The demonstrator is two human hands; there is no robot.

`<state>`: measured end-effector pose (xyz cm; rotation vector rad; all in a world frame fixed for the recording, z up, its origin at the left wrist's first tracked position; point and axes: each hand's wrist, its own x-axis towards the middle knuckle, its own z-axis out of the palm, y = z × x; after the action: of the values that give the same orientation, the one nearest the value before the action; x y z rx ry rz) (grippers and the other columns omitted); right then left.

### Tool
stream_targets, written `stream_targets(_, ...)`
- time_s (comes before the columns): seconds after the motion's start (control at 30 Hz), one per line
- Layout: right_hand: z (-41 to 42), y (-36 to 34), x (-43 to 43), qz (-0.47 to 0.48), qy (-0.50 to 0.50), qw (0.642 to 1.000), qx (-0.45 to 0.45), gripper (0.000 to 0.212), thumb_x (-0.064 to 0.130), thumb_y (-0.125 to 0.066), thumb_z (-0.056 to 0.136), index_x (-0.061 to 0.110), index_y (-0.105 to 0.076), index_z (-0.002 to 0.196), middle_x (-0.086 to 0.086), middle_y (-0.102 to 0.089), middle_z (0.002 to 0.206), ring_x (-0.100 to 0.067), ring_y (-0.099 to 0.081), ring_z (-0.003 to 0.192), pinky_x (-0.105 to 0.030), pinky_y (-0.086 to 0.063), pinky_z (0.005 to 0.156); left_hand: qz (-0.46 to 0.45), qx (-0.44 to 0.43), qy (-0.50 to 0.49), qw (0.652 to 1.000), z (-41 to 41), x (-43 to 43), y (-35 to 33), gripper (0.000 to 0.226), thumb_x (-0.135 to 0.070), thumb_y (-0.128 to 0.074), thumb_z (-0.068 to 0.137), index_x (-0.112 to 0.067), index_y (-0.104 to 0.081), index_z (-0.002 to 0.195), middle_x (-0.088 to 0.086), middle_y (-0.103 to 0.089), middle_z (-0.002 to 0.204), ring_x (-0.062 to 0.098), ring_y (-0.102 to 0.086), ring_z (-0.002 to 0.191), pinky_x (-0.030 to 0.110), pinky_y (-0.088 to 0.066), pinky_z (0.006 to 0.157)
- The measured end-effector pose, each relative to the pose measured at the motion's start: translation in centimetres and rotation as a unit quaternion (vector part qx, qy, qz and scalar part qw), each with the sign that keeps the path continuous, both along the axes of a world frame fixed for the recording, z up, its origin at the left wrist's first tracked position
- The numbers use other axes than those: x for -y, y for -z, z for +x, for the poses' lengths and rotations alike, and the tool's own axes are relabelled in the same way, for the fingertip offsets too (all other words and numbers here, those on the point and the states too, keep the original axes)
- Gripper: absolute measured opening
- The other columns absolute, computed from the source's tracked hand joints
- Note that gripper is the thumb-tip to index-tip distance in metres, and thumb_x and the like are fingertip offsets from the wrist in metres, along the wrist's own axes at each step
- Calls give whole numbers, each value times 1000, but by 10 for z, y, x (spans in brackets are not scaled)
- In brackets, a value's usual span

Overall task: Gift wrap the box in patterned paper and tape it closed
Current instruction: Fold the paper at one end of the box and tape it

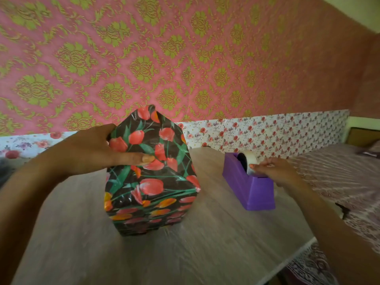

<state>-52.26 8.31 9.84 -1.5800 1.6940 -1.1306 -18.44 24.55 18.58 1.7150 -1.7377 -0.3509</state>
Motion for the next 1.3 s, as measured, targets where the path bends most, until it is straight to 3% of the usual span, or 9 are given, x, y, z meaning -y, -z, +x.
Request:
stream_targets(0.1,4,13,5,-19,52,967,249,44,0,-76,72,1,-55,111,-10,-62,87,-18,-59,68,-27,-51,52,-2,7,10,1000,-3,-3,-2,98,-90,-56,-2,-45,-57,86,-44,-58,66,-7,-56,73,13,-36,62)
stream_targets(0.2,6,26,13,-35,90,893,439,52,-4,-74,70,3,-55,117,-12,-67,103,-24,-65,82,-39,-56,72,-10,6,10,1000,-4,-2,-3,102,-89,-55,-5,-43,-58,86,-43,-59,67,-7,-56,71,13,-36,61)
stream_targets(0.27,9,28,7,-50,96,859,500,34,-4,-69,71,6,-60,102,-6,-68,93,-19,-62,71,-33,-52,61,-13,-5,1,1000,-3,-1,-2,103,-88,-56,-6,-41,-58,85,-31,-65,66,-4,-58,72,15,-36,61)
stream_targets(0.37,19,41,-15,-118,95,863,482,25,-6,-62,72,15,-48,73,-8,-62,79,-21,-59,66,-28,-49,57,-16,-12,-4,1000,-3,0,-2,103,-89,-56,-6,-40,-58,85,-22,-64,80,0,-58,76,17,-37,62)
stream_targets(0.53,22,64,-40,-69,95,879,463,26,5,-70,76,11,-60,99,3,-55,76,-9,-48,64,-22,-40,56,-16,-4,-4,1000,-4,0,-2,104,-88,-56,-8,-40,-58,84,-24,-65,70,0,-57,75,17,-37,62)
stream_targets(0.8,26,62,-50,51,58,857,509,9,7,-62,86,14,-60,81,3,-56,61,-2,-46,43,-15,-35,37,-12,27,1,1000,-3,1,-2,96,-92,-54,-2,-44,-61,81,-41,-60,67,1,-57,76,21,-39,63)
stream_targets(1.03,56,38,-101,-124,-52,844,519,7,26,-66,79,21,-62,78,10,-57,51,2,-39,40,-9,-31,37,-31,66,-23,997,-6,-5,-3,68,-89,-59,32,-48,-52,86,-33,-52,79,-12,-48,73,10,-34,63)
stream_targets(1.13,87,7,-135,-262,-175,856,409,24,46,-70,57,27,-72,73,9,-60,53,5,-45,44,-6,-35,43,-24,106,-26,994,-9,-6,-5,75,-87,-64,36,-46,-53,97,-29,-55,84,-11,-50,74,11,-36,63)
stream_targets(1.3,141,-30,-166,-389,-350,827,206,9,32,-73,70,24,-73,74,11,-66,62,-3,-57,53,-15,-42,51,-38,176,-38,983,-14,-11,-6,76,-83,-62,37,-38,-54,98,-23,-56,83,-1,-54,74,17,-39,64)
